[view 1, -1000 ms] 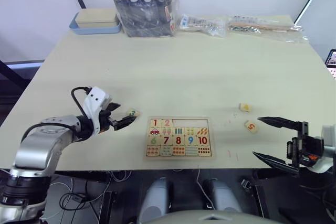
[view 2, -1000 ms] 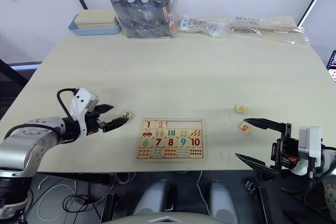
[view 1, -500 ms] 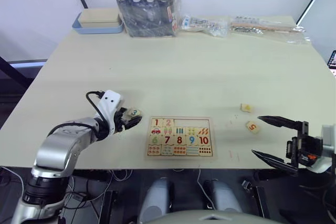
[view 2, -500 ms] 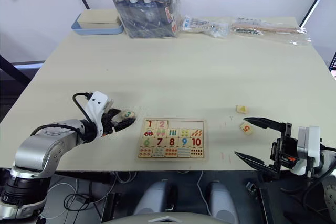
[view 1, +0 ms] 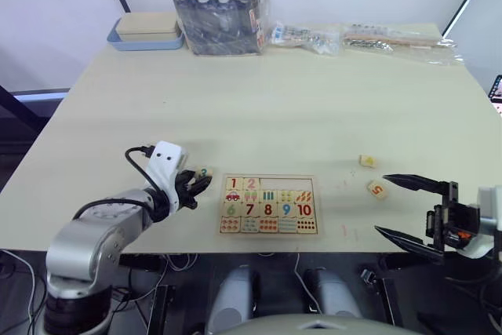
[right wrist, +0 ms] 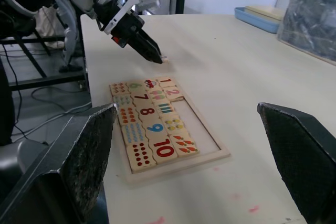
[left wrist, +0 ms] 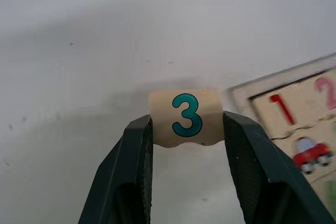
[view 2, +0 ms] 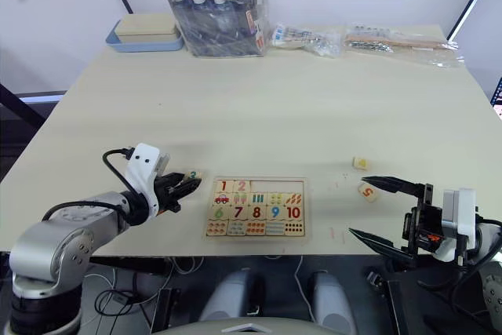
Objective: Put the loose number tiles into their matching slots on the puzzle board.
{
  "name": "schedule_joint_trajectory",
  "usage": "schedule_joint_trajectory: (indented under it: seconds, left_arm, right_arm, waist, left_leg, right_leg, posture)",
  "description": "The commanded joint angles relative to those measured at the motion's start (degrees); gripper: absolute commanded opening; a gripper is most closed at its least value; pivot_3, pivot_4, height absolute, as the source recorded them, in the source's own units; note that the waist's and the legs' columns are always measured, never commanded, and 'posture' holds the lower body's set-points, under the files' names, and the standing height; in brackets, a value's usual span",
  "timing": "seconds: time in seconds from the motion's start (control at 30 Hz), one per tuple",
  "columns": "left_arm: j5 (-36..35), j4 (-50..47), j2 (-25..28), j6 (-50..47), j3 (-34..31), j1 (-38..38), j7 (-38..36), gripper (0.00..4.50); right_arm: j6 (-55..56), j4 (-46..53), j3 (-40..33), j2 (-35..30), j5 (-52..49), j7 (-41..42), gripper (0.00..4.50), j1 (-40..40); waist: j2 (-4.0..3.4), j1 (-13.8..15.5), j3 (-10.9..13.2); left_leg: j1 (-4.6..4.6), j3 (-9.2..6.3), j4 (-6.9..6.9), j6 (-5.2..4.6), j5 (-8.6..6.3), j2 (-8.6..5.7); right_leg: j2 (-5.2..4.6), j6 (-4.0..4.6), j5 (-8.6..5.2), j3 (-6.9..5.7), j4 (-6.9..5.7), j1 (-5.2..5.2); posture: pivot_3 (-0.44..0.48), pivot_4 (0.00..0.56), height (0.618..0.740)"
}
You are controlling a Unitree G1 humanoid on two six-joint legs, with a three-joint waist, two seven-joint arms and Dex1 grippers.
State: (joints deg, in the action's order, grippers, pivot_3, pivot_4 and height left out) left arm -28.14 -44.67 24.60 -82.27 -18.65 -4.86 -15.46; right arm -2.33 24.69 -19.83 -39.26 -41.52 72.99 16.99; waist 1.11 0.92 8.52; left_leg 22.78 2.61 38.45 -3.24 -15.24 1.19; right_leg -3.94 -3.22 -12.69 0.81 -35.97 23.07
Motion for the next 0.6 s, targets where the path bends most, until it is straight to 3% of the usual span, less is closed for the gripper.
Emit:
schedule_joint_trajectory:
  seconds: [0.03, 0.17, 0.37, 0.6]
  left_arm:
    - [1.78, -8.05, -6.06, -8.85, -3.65, -2.08, 4.97, 1.45]
    - [2.56, -12.34, -13.72, -10.23, -4.88, 0.02, 10.32, 1.45]
    - [3.28, -15.27, -20.07, -10.23, -3.94, 4.93, 16.58, 1.45]
    - [4.15, -15.31, -23.28, -10.23, -2.14, 5.72, 20.71, 1.45]
  right_arm:
    - [-0.79, 0.62, -0.59, -1.53, -1.98, 1.96, 4.5, -0.35]
    - [0.2, 0.66, -1.82, -1.96, -2.92, 3.76, 4.5, -0.75]
    - [-2.73, 0.86, -3.82, -4.76, -5.29, 6.12, 4.5, 0.05]
    - [-4.66, 0.87, -4.13, -5.88, -5.98, 6.46, 4.5, -0.71]
  waist:
    - [0.01, 0.02, 0.0]
    - [0.03, -0.06, -0.01]
    - [0.05, 0.0, -0.01]
    - [0.05, 0.04, -0.04]
  left_leg:
    - [-0.01, -0.02, 0.01, 0.0, 0.0, -0.02]
    - [-0.02, -0.02, 0.02, 0.0, 0.0, -0.04]
    - [-0.03, -0.02, 0.02, 0.0, 0.0, -0.02]
    - [-0.04, -0.03, 0.04, 0.0, 0.0, -0.04]
  right_leg:
    - [0.19, 0.0, 0.0, -0.02, 0.0, -0.01]
    - [0.31, 0.0, 0.0, 0.01, 0.0, -0.05]
    - [0.33, 0.01, -0.01, 0.04, 0.01, -0.05]
    - [0.33, 0.01, -0.01, 0.04, 0.01, -0.05]
  posture:
    - [0.0, 0.15, 0.74]
    - [0.0, 0.15, 0.74]
    - [0.0, 0.15, 0.74]
    - [0.0, 0.15, 0.74]
